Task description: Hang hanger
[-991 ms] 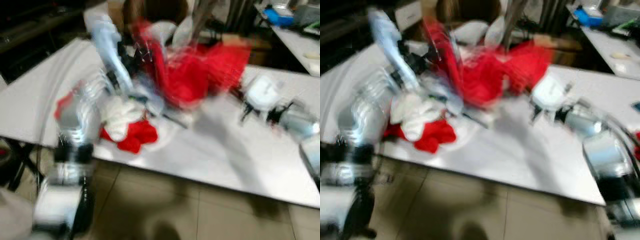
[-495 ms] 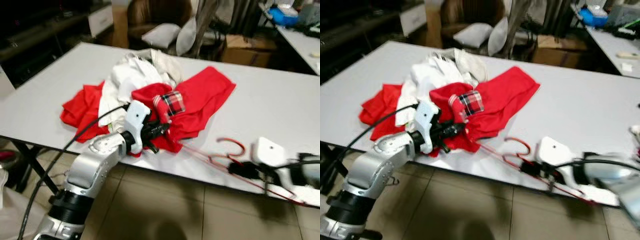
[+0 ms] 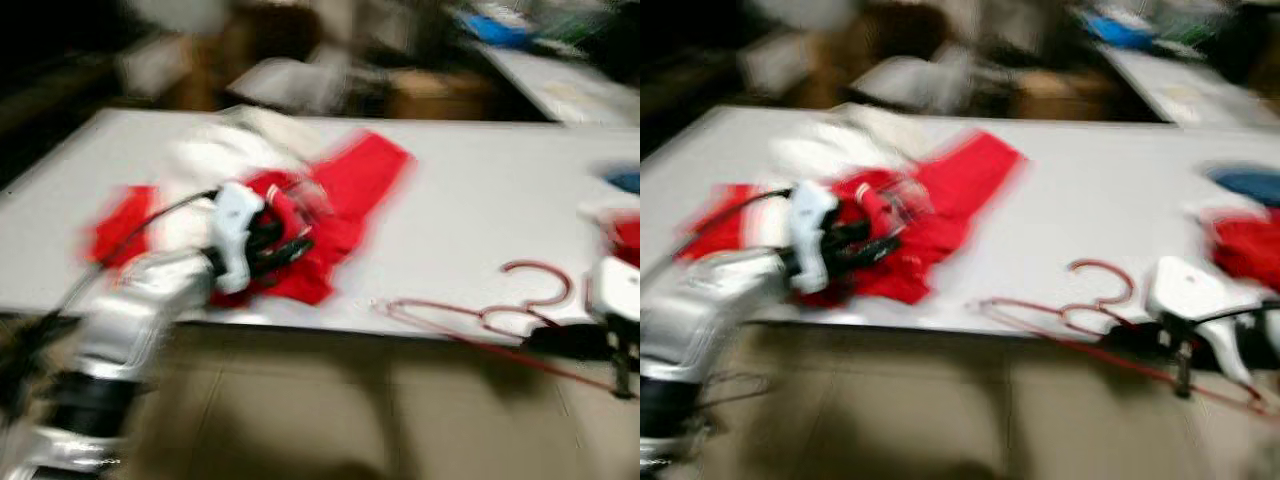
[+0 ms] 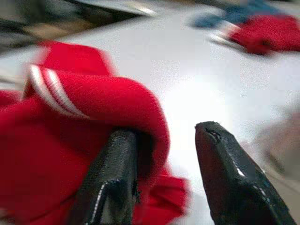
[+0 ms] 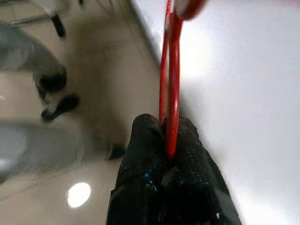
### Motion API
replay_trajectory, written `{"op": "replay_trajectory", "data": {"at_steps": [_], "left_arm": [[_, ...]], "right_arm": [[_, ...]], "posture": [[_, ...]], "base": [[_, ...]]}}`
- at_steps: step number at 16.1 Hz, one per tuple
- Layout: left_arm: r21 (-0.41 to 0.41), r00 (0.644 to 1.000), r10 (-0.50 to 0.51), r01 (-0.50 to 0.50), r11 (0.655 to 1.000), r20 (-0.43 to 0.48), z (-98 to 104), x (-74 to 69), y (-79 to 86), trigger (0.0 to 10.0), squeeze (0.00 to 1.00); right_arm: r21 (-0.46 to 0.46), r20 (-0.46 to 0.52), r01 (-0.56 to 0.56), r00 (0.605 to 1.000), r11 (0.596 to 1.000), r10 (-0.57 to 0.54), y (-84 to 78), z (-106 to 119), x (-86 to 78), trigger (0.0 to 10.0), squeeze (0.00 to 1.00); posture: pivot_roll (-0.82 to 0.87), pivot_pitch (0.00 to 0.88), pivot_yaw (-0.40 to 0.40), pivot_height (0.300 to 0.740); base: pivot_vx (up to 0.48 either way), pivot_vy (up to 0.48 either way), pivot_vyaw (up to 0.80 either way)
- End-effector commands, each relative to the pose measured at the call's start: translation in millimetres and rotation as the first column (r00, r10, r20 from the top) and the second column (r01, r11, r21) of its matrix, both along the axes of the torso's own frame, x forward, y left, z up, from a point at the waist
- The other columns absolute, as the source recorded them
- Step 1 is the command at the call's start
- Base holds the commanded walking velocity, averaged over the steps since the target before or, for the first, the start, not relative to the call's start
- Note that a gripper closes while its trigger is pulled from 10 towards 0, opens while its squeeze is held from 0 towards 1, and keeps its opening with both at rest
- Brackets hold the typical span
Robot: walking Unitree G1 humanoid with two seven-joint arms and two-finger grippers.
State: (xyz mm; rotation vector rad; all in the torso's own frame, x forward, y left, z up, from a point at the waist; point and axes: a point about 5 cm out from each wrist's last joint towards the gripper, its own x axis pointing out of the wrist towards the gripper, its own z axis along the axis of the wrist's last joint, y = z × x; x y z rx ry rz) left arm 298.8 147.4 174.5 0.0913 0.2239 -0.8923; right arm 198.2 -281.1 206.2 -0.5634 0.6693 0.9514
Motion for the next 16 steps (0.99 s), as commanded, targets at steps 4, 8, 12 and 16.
{"op": "replay_trajectory", "data": {"at_steps": [4,8,12,16], "left_arm": [[-0.317,0.995,-0.032,0.062,0.946,0.098,45.7,1.1,-7.7,10.0,1.00],[-0.358,0.958,0.249,-0.185,0.915,0.141,50.2,10.7,-13.2,10.0,0.00],[0.333,0.982,0.109,-0.155,0.930,0.154,-2.3,-1.1,6.3,10.0,0.00],[0.462,0.999,0.020,-0.030,0.886,0.028,4.2,-13.5,49.3,10.0,1.00]], "right_arm": [[0.083,0.137,0.145,0.978,0.986,-0.155,-19.7,31.2,5.0,10.0,0.00],[0.331,0.221,0.306,0.895,0.893,-0.388,5.0,13.6,17.1,10.0,0.00],[0.379,0.220,0.355,0.862,0.854,-0.456,35.1,-10.2,21.6,10.0,0.00],[0.463,0.220,0.432,0.790,0.774,-0.572,46.0,-14.2,31.3,10.0,0.00]], "posture": [[-0.10,0.000,0.004,0.740],[-0.11,0.003,0.002,0.740],[-0.10,0.003,-0.005,0.740],[-0.09,0.000,-0.011,0.740]], "base": [[0.000,0.000,0.00],[0.000,0.000,0.00],[0.000,0.000,0.00],[0.000,0.000,0.00]]}}
